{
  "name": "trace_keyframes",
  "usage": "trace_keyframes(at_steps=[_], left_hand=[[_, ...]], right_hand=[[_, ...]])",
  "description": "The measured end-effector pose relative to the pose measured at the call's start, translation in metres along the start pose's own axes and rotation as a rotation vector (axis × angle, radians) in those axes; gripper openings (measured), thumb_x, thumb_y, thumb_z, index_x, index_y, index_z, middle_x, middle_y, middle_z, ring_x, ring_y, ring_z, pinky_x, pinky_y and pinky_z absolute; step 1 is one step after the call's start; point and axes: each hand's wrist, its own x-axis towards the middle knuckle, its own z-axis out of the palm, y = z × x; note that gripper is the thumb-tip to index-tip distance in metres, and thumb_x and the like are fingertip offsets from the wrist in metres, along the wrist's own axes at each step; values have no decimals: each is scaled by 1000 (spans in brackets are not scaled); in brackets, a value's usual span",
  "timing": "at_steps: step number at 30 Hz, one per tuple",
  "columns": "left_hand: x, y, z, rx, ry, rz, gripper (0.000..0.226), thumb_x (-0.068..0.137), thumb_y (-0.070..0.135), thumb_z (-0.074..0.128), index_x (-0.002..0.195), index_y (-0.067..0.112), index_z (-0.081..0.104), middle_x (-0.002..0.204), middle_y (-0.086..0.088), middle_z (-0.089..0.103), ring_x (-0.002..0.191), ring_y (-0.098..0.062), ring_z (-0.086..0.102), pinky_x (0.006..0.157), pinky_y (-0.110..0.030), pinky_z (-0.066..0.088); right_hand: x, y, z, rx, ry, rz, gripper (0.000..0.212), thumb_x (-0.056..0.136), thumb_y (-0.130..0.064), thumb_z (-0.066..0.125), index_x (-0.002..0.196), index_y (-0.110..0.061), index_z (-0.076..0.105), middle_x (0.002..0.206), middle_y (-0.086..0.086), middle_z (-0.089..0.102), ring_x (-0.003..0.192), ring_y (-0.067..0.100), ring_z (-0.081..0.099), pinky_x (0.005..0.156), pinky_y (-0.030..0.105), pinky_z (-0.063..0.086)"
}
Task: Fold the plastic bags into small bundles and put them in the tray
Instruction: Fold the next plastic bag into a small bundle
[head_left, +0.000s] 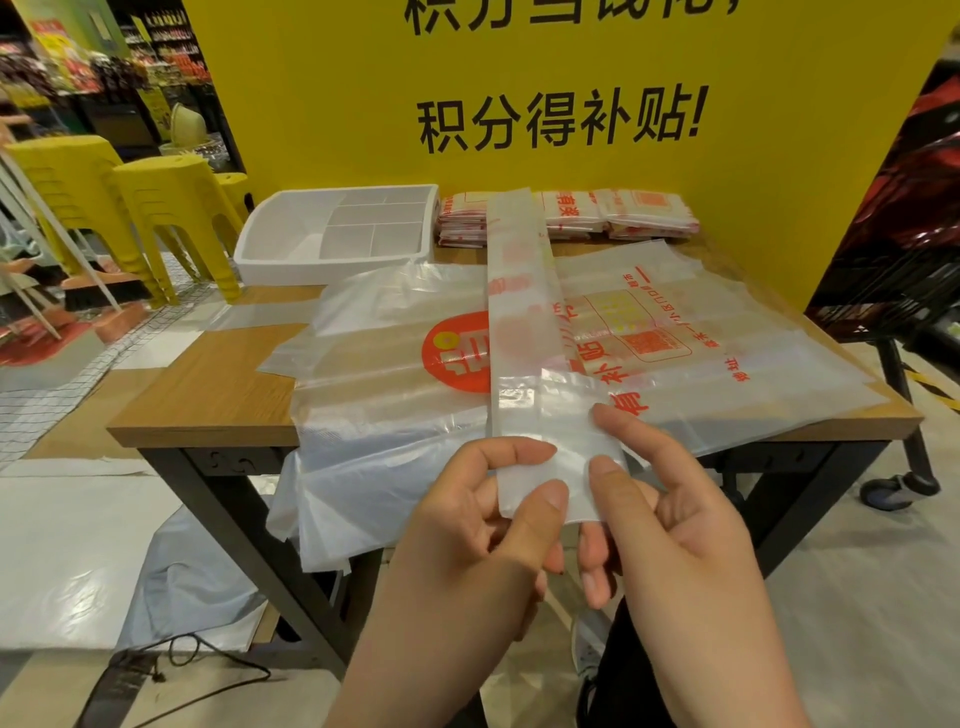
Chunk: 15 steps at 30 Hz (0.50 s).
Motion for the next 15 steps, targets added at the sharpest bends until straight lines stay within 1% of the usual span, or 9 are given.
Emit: trace_keyframes(at_steps=[2,3,5,7,9,11,12,13,15], left_hand=[[-2,-2,-13,147,-201,31,41,87,43,71,124,45,53,80,5,72,66,-3,61,62,-18,45],[-3,-2,-21,264,-246,65,52,82,48,73,127,55,48,88,4,72,75,-1,63,69,-19,46],[-3,0,-37,558,-172,202,61,82,43,74,129,66,43,94,10,64,81,-1,62,73,-16,45],[3,7,-47,788,-31,415,59,84,32,69,133,58,47,105,20,54,89,0,59,71,-10,44],[15,13,-53,943,38,562,57,85,26,67,135,47,52,128,25,46,113,2,53,87,-7,41],[34,13,-57,1073,-2,615,51,90,25,64,138,41,54,149,20,39,137,-1,37,108,-14,30],[43,12,-58,1119,-55,615,51,90,24,62,139,38,54,152,18,38,141,-3,33,113,-19,27],[51,10,-59,1150,-113,615,53,89,23,60,140,36,54,151,17,41,142,-6,33,116,-27,28],[61,8,-58,1177,-174,615,53,87,23,56,139,31,55,145,14,50,138,-9,39,114,-38,35]], right_hand=[[2,-1,-3,10,7,19,31,99,-15,55,122,-33,63,48,11,51,41,20,47,46,23,47],[4,-3,-3,11,4,30,31,99,-14,55,123,-31,63,48,10,52,41,19,48,45,22,47],[5,-4,-4,8,-13,54,32,99,-16,56,125,-31,61,51,13,55,42,21,49,46,23,48],[5,-6,-3,6,-24,71,33,98,-17,56,126,-32,60,53,14,57,43,22,51,46,24,49],[4,-8,-1,8,-37,81,34,98,-17,56,127,-33,59,54,15,58,43,22,52,46,25,49],[3,-12,2,-3,-46,84,34,98,-16,56,127,-33,59,54,15,59,44,23,53,46,24,48],[3,-13,3,-7,-45,86,33,98,-16,55,127,-33,59,54,15,59,43,23,53,45,24,48],[3,-14,4,-13,-42,93,33,98,-16,55,127,-33,58,54,15,59,43,23,53,45,25,47],[4,-17,6,-46,-48,108,33,98,-18,55,128,-33,57,54,15,60,43,22,53,44,25,45]])
